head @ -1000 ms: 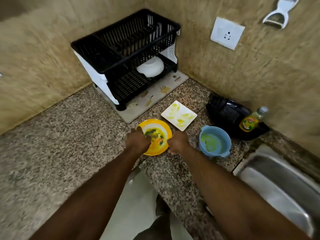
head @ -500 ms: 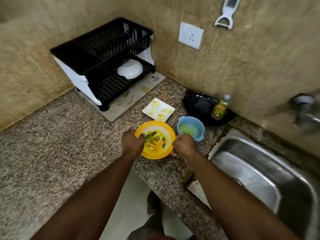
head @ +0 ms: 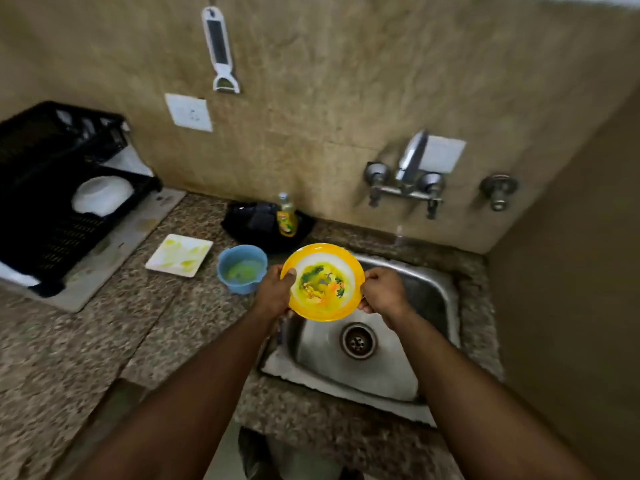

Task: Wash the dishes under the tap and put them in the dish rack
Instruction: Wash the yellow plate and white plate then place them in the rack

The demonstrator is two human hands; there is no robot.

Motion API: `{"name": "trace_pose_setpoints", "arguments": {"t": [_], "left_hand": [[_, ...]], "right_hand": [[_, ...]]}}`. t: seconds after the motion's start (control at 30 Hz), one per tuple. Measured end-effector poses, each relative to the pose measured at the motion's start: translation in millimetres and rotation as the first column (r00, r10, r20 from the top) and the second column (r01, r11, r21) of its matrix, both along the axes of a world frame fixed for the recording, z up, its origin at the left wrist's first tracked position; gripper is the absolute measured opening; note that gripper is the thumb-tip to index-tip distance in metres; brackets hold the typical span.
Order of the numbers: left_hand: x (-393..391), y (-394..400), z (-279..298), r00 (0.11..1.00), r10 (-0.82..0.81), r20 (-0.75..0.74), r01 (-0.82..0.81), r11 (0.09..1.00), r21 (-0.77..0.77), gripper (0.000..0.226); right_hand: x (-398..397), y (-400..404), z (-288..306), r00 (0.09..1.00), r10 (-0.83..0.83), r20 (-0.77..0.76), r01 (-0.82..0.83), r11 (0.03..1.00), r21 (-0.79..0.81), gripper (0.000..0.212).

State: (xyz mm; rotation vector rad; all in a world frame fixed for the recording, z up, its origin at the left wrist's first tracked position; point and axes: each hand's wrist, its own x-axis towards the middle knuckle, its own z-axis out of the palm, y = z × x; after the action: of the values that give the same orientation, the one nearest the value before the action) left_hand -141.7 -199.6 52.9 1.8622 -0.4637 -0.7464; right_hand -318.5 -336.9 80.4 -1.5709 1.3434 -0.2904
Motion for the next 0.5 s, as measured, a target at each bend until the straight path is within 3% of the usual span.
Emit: {"name": "trace_pose_setpoints", "arguments": {"t": [0.17,0.33,0.5], "left_hand": [[-48,-51,20,0.996,-0.060,-0.070,0.056,0.997,-0.055,0.016],[-66,-90,32,0.990,-0.094,-0.109,0.080,0.989,-0.123,0.014],[-60,-116,27,0.987,-0.136,-0.089,0.123,0.983,-0.135,0.015]], "right_hand": [[-46,-46,18,0.997,-0.075,-0.033,0.071,0.992,-0.109,0.026],[-55,-90,35,0.990,-0.095,-0.100,0.057,0.941,-0.334,0.011],[-41,-133,55,0.963,-0.268,-0.039,0.211,0.834,-0.510,0.038]]}}
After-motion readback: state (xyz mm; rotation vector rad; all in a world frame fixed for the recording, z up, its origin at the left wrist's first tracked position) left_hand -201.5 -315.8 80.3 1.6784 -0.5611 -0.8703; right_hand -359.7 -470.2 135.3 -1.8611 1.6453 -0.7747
